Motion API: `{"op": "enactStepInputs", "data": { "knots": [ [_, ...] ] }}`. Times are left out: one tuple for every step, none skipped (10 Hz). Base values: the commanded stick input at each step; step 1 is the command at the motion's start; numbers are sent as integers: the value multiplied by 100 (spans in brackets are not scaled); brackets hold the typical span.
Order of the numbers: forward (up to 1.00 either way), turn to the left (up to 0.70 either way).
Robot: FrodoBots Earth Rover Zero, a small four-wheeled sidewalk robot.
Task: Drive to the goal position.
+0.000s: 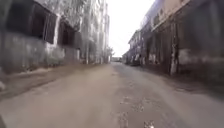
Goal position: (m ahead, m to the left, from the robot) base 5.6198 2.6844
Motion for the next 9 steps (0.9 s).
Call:
{"op": "enactStepInputs", "data": {
  "knots": [
    [50, 0],
    [50, 0],
    [50, 0],
    [50, 0],
    [50, 0],
    [50, 0],
    [50, 0],
    [50, 0],
    [50, 0]
  ]
}}
